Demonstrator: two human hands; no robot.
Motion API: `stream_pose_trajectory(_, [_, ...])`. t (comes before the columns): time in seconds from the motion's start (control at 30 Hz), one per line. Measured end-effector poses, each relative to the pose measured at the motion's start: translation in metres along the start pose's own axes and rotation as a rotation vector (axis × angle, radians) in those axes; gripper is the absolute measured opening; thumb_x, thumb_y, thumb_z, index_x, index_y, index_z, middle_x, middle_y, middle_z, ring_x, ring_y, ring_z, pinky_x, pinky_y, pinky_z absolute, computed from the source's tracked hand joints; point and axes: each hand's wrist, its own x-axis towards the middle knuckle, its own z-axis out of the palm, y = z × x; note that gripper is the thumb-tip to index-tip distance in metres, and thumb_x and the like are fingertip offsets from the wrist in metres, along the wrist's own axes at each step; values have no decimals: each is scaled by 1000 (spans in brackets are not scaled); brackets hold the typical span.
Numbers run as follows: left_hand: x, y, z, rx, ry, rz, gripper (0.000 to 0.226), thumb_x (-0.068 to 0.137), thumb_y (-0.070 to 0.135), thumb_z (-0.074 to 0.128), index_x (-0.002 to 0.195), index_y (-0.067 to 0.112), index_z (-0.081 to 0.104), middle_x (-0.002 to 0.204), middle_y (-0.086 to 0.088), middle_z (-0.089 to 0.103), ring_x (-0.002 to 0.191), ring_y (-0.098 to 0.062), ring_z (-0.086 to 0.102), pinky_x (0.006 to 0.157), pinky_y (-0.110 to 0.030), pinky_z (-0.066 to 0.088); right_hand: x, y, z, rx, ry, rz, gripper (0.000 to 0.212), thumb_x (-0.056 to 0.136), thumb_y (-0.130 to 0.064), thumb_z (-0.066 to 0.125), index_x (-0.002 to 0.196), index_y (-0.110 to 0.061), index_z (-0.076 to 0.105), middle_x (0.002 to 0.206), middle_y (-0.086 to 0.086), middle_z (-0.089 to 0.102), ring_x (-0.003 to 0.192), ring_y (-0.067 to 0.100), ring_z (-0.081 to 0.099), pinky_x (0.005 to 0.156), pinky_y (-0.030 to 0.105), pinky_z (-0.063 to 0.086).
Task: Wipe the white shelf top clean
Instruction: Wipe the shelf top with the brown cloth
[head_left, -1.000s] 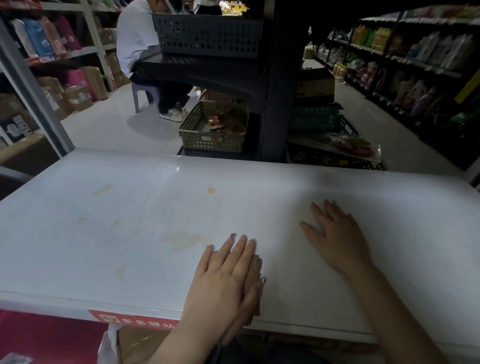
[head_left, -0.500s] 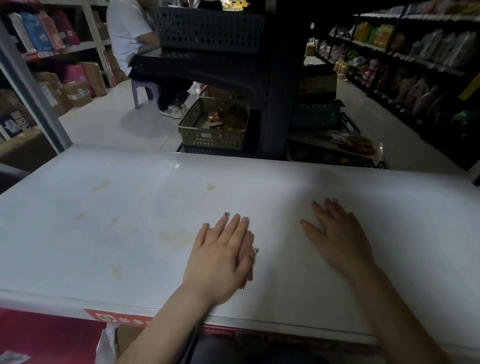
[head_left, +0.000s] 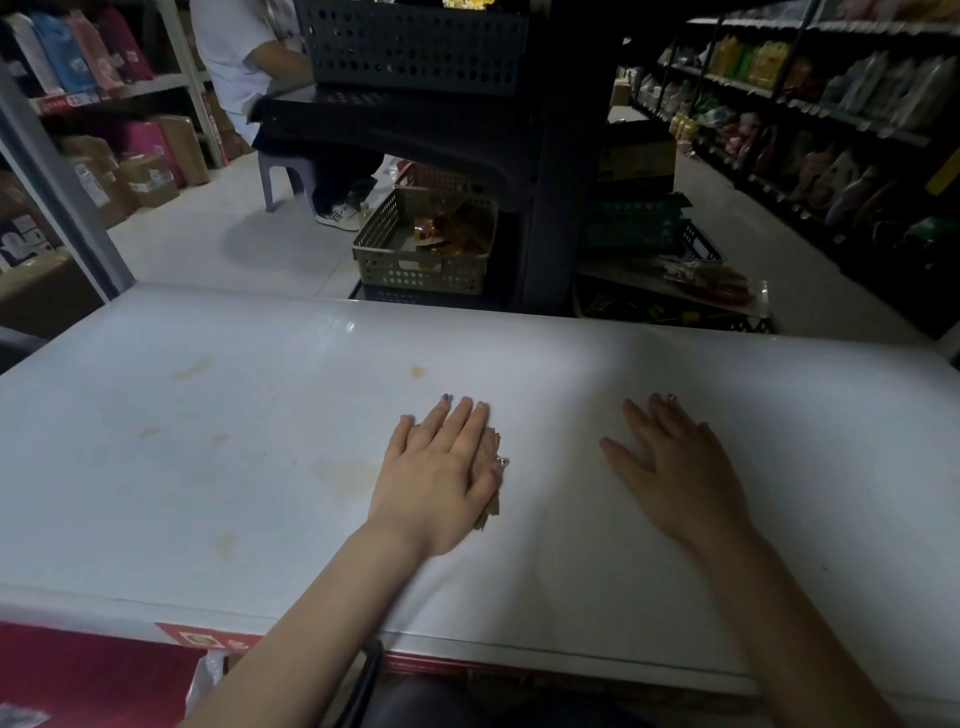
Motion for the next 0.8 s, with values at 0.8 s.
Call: stream_pose_trajectory(0.8, [69, -9, 1, 4, -87, -30, 60, 93, 49, 11, 149, 27, 5, 156, 10, 4, 143, -9, -5, 114, -35, -2, 5, 3, 5, -21, 7, 0, 69, 87, -62, 20, 148, -30, 16, 158, -2, 4, 143, 8, -3, 113, 28, -3])
